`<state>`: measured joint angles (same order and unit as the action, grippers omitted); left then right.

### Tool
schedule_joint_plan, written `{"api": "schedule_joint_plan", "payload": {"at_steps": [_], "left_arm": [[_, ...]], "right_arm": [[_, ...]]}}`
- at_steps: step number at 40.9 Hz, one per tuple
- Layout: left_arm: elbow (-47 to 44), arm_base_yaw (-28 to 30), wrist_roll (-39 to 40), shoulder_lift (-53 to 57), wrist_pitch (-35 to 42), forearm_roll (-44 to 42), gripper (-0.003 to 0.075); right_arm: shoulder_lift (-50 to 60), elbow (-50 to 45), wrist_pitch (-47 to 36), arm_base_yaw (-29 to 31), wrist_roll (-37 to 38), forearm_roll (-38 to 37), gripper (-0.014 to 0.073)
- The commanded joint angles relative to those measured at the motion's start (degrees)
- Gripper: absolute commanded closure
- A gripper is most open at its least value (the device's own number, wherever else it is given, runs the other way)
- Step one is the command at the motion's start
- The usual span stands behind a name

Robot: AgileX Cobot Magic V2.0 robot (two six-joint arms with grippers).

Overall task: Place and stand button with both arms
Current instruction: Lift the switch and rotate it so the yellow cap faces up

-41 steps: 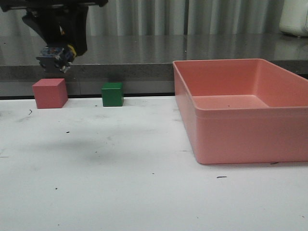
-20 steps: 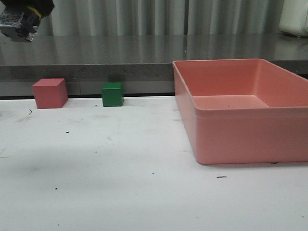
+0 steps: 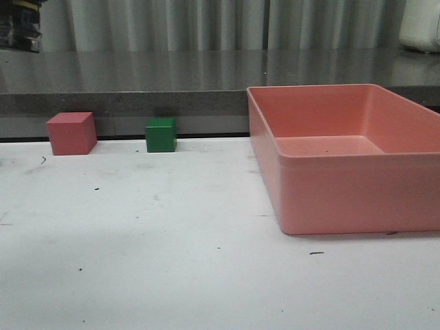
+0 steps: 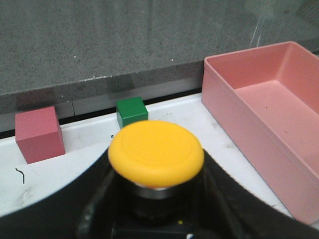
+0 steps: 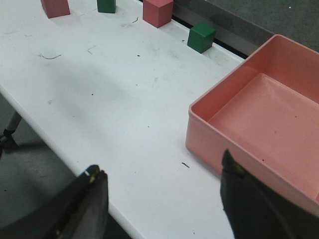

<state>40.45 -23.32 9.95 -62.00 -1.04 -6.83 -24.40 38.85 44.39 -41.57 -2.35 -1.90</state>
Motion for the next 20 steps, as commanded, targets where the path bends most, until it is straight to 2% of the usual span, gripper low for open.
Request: {"api": "schedule_joint_plan", "payload": {"at_steps": [1,11,16,20], "left_arm": [[-4.44,1.62,-0.13,1.61,15.21,-0.17,0.0565],[-17.26,9.38,-0.13,1.08,36.3,0.38,0.0565],[-20.3,11.6,-0.13,-1.91,45.45,0.38,0.0565],[-20.58,11.73,-0.13,-5.87,49.67,0.38,0.0565]], "right_arm": [[-0.26,1.33,-4.55,0.25,-0.4,0.03,0.0097],[-0.26,1.33,-4.55,0.25,-0.4,0.03,0.0097],[-0.26,1.33,-4.55,0.25,-0.4,0.03,0.0097],[-0.26,1.33,-4.55,0.25,-0.4,0.03,0.0097]]}}
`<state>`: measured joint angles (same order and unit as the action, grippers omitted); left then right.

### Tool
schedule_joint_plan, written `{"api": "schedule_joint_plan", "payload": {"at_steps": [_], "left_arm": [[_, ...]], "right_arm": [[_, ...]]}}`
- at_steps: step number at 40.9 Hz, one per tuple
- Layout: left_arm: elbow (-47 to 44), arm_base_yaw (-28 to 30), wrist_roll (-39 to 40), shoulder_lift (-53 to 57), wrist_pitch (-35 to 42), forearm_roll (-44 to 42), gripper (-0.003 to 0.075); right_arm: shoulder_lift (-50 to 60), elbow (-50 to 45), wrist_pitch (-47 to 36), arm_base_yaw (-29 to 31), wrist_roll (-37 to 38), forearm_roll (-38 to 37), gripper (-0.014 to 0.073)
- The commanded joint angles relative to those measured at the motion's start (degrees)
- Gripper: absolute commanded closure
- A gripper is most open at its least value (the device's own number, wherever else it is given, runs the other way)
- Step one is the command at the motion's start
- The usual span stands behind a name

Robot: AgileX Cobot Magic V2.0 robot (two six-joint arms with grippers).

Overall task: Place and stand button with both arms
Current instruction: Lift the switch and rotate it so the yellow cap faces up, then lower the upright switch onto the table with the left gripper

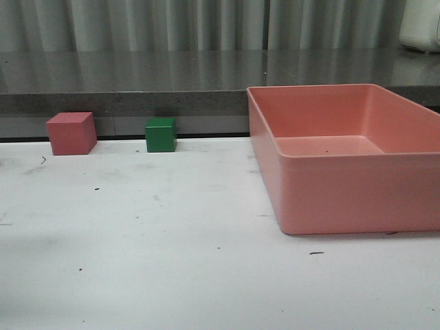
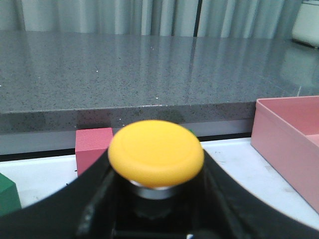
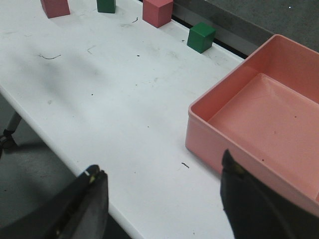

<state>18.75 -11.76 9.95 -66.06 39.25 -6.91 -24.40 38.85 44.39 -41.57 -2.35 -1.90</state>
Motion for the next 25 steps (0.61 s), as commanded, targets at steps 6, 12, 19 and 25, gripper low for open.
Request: {"api": "schedule_joint_plan", "payload": {"at_steps": [6,12,19,25], "left_arm": [[1.13,0.24,-0.13,-9.75,18.37,0.46,0.0565],[1.13,0.63,-0.13,-18.44,28.59,0.46,0.0565],[1.26,0.63,-0.13,-25.94,37.58,0.46,0.0565],[3.04,0.63,-0.13,-29.82,37.45,0.46,0.0565]], "right_arm": [[-0.26,1.33,-4.55,0.25,-0.4,0.03,0.0097],[-0.26,1.33,-4.55,0.25,-0.4,0.03,0.0097],[-0.26,1.33,-4.55,0.25,-0.4,0.03,0.0097],[-0.26,1.33,-4.55,0.25,-0.4,0.03,0.0097]]}}
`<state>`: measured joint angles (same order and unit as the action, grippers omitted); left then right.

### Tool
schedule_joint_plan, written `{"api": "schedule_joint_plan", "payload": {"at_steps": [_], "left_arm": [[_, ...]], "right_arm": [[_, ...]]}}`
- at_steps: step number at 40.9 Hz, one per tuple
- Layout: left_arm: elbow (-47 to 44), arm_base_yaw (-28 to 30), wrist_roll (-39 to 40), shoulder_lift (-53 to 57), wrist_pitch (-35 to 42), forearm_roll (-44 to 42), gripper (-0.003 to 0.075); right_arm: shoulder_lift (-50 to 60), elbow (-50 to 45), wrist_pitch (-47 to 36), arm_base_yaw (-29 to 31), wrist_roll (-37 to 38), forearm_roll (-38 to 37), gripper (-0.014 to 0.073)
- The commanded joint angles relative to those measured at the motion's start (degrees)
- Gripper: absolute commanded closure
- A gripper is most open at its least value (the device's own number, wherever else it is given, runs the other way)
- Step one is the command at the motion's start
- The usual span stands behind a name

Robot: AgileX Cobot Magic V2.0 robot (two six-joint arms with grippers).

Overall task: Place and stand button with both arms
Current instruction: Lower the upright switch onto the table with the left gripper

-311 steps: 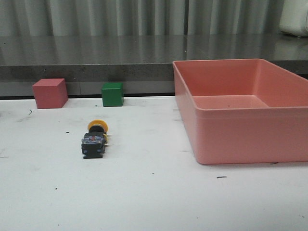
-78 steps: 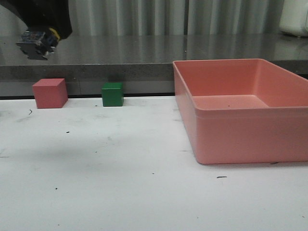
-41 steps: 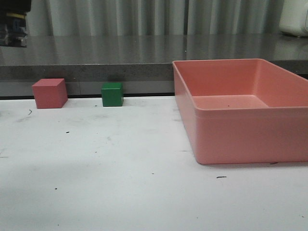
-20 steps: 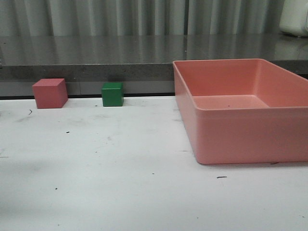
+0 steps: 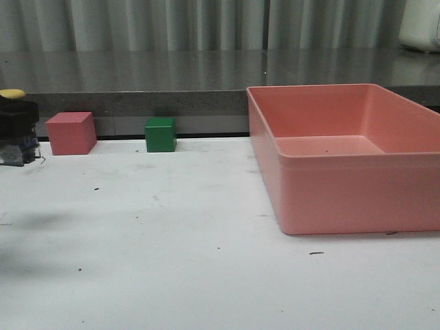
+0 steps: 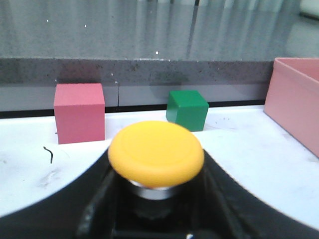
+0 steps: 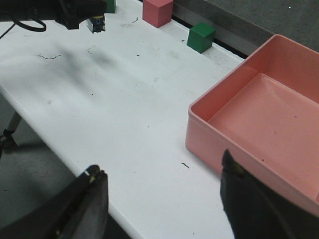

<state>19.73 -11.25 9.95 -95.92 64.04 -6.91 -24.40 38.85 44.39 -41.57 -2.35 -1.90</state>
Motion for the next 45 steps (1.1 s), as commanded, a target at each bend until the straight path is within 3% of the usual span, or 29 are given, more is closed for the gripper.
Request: {"api": "schedule_joint_plan", "payload": {"at_steps": [1,27,33,45], "left_arm": [[2.52,0.12,-0.13,-0.34,12.67,0.46,0.0565],[8.64,0.12,-0.35,-10.18,14.08,-0.12,0.0565],[8.72,0.12,-5.54,-11.64,14.35,-1.07,0.0565],[8.72,0.12,-3.15,-12.09,14.35,-1.07,0.0565]], "right_arm": [[-0.26,1.33,-4.55,0.25,-0.4,0.03,0.0097],[-0.26,1.33,-4.55,0.25,-0.4,0.03,0.0097],[-0.26,1.33,-4.55,0.25,-0.4,0.03,0.0097],[-0.26,1.33,-4.55,0.25,-0.4,0.03,0.0097]]}}
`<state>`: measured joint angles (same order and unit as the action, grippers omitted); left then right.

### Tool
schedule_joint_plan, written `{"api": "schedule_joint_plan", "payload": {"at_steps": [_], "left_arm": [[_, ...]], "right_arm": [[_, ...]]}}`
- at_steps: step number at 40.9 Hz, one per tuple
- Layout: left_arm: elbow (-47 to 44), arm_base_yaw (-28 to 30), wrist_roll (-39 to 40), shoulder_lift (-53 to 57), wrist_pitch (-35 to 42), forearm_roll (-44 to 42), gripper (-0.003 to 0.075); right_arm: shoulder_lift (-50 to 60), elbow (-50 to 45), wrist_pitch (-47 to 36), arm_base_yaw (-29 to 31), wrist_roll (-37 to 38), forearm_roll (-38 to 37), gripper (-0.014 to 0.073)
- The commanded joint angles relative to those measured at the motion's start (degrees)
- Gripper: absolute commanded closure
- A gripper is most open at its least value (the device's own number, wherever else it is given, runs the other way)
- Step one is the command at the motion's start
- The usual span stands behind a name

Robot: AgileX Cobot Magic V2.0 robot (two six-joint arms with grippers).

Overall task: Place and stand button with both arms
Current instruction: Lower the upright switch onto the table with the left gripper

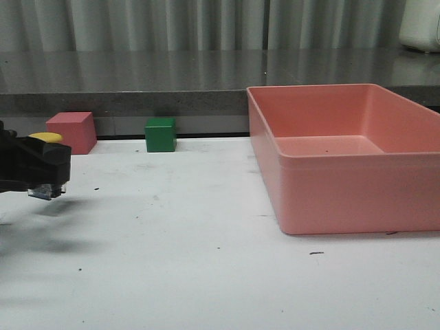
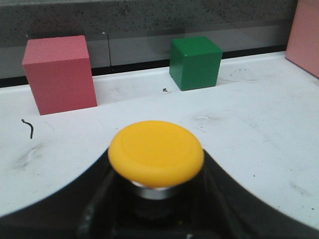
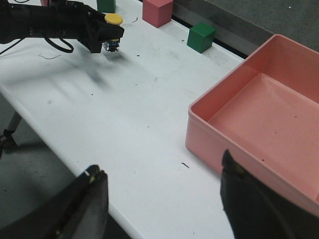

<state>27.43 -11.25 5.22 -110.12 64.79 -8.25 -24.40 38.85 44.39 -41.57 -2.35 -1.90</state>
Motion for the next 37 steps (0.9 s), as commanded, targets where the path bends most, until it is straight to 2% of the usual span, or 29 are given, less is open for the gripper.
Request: {"api": "schedule_joint_plan", "payload": {"at_steps": [1,37], "left_arm": [[1.02,0.12,1.57,2.12,13.61,0.27,0.0565],[-0.96,0.12,1.57,1.06,8.05,0.05,0.0565]], "right_arm": [[-0.26,1.33,-4.55,0.25,-0.4,0.03,0.0097],[-0.26,1.33,-4.55,0.25,-0.4,0.03,0.0097]]}}
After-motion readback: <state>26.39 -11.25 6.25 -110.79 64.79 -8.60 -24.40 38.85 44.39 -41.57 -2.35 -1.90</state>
